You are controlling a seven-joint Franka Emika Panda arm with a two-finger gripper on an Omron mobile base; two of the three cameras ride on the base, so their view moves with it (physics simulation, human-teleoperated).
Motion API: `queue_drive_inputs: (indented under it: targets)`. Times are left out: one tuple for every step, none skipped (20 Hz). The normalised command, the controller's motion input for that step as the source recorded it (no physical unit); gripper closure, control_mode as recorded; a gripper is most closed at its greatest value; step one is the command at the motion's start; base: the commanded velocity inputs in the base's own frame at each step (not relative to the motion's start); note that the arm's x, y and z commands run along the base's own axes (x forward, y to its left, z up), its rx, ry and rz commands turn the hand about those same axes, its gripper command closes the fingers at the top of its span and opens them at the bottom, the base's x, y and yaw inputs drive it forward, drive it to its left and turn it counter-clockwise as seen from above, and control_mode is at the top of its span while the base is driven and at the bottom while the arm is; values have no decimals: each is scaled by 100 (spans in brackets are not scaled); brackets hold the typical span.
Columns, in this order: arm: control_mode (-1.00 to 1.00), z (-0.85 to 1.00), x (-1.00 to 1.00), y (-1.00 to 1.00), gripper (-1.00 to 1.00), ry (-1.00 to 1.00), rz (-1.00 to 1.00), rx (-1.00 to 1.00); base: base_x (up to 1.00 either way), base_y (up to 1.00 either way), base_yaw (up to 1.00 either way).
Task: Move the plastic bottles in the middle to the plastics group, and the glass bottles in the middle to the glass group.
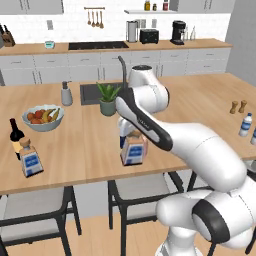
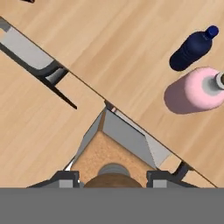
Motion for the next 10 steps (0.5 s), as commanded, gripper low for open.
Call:
queue_drive_inputs:
  targets:
    - [-100,14,0,100,100,4,43,-3,0,0,0]
    - [-100,9,0,100,100,6,44,-2,0,0,0]
    - [-100,0,0,100,100,6,45,-2,0,0,0]
    - [-100,0,0,100,100,3,42,-2,0,0,0]
    - [-100,0,0,98,100,0,35,-3,0,0,0]
    - [-100,0,0,64,100,0,24,-3,0,0,0]
    - [-100,-11,0,40,100,0,19,0,0,0,0]
    - [-100,-7,0,29,100,0,13,0,0,0,0]
    - [-100,-9,1,34,100,0,10,-1,0,0,0]
    - [-100,-14,21,47,100,0,5,-2,0,0,0]
